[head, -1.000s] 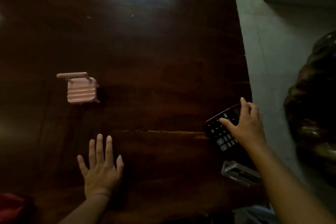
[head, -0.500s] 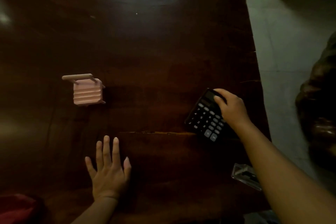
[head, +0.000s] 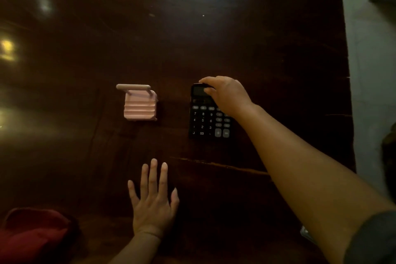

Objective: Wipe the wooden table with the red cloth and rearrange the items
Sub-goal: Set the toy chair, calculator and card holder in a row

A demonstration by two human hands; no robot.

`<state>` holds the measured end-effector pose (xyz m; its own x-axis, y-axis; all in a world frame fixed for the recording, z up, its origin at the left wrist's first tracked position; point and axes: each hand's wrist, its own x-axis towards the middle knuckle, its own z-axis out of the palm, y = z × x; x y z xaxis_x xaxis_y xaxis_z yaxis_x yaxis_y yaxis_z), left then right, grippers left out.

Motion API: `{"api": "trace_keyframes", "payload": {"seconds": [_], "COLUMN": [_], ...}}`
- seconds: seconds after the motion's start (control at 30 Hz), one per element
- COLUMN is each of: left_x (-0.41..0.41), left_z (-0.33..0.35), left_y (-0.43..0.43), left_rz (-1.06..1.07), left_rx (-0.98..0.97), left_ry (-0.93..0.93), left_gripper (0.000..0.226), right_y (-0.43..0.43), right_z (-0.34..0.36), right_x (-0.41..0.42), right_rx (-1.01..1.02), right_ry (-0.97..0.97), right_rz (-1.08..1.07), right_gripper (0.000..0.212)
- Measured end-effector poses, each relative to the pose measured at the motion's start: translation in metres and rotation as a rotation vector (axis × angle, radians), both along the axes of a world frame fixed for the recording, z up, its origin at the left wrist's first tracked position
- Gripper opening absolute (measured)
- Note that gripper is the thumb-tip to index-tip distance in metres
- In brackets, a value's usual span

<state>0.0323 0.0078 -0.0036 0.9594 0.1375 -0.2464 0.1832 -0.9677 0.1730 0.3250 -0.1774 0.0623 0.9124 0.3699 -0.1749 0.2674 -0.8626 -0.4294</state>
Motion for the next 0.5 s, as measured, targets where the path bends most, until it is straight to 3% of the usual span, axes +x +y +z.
{"api": "trace_keyframes", "payload": {"seconds": [0.17,0.3,0.4,0.5], "left_x": [0.000,0.000,0.001,0.001], "left_z": [0.001,-0.001,0.000,0.001], "left_y": [-0.001,-0.001,0.000,-0.001], "left_rz": [0.002,-0.004,-0.005,-0.007], "left_rx": [-0.021,-0.011,-0.006,-0.004], "left_ry": [-0.002,0.005,0.003,0.024], "left_gripper": [0.073,0.074,0.073,0.072], "right_y": [-0.003,-0.036,-0.087,-0.146], "right_z": [-0.011,-0.013,-0.012,-0.006], "right_x": [-0.013,-0.046,-0.097,-0.166], "right_rx": [0.040,0.111,0.046,-0.108], "right_ry": [-0.049,-0.135,-0.065,0.027], "right_rz": [-0.055,-0.255,-0.376,-0.351], "right_gripper": [0.042,0.056,0.059,0.060]}}
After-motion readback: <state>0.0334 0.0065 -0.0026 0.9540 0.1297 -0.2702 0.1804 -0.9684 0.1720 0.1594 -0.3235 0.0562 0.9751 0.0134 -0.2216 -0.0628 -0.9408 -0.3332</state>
